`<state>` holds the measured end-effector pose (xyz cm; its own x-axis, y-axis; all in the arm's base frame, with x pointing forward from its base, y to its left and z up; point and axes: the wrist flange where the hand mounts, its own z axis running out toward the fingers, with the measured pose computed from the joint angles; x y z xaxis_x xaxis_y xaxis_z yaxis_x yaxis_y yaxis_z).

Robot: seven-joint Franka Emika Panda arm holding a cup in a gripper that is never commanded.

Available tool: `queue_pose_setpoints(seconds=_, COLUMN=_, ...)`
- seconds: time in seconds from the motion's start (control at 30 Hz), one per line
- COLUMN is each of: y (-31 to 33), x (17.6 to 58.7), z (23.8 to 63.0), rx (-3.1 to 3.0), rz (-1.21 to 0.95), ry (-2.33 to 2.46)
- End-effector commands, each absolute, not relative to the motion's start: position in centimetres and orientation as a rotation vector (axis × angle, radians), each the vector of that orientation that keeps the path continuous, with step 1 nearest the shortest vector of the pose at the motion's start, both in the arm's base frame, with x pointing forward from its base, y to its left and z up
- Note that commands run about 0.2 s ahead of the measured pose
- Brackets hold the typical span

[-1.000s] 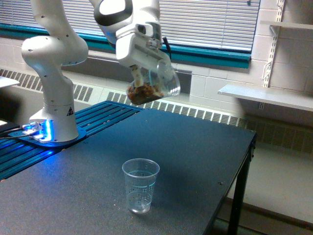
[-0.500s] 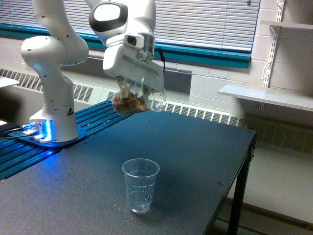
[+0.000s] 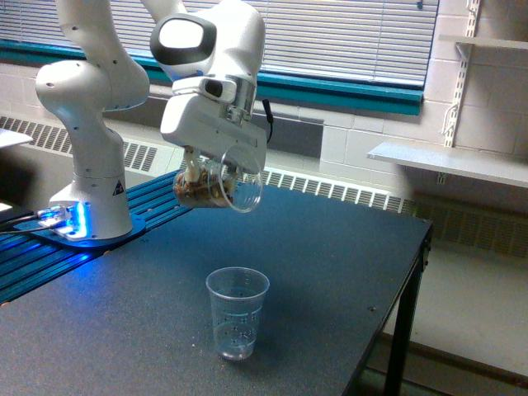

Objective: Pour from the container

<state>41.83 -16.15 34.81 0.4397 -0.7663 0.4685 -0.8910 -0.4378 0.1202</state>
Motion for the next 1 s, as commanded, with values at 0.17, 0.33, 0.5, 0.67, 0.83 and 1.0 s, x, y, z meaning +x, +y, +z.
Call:
queue_pose_setpoints(seconds=0.17, y=-16.5, x=41.7, z=34.1, rx=2.286, rz=0.436, ry=-1.474)
queue_pose_setpoints(seconds=0.33, y=-16.5, x=41.7, z=33.5, rx=2.262, rz=0.400, ry=-1.482)
queue_pose_setpoints(seconds=0.5, y=-16.5, x=41.8, z=32.8, rx=2.250, rz=0.364, ry=-1.482)
queue_pose_setpoints(seconds=0.67, y=-16.6, x=41.9, z=32.3, rx=2.241, rz=0.329, ry=-1.477)
queue_pose_setpoints(seconds=0.83, y=-16.6, x=42.1, z=31.8, rx=2.225, rz=0.290, ry=-1.489)
queue_pose_setpoints(seconds=1.0, y=-16.9, x=42.3, z=31.4, rx=2.209, rz=0.265, ry=-1.486)
